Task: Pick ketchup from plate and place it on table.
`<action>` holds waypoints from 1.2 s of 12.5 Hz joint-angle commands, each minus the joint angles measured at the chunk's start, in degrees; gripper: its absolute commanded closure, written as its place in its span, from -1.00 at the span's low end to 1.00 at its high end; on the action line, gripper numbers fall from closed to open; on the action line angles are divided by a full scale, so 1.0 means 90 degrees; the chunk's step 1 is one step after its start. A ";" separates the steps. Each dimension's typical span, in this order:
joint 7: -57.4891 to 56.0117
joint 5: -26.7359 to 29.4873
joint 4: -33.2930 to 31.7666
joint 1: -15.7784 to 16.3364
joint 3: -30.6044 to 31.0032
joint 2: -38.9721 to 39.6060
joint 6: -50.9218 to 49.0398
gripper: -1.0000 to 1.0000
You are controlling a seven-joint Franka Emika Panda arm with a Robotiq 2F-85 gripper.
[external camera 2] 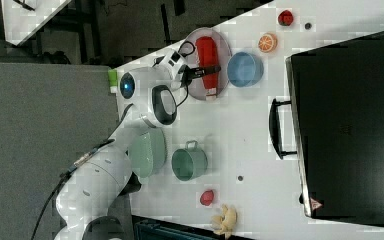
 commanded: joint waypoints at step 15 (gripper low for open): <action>0.0017 0.0034 -0.2102 -0.0240 -0.0149 -0.4236 -0.2756 -0.23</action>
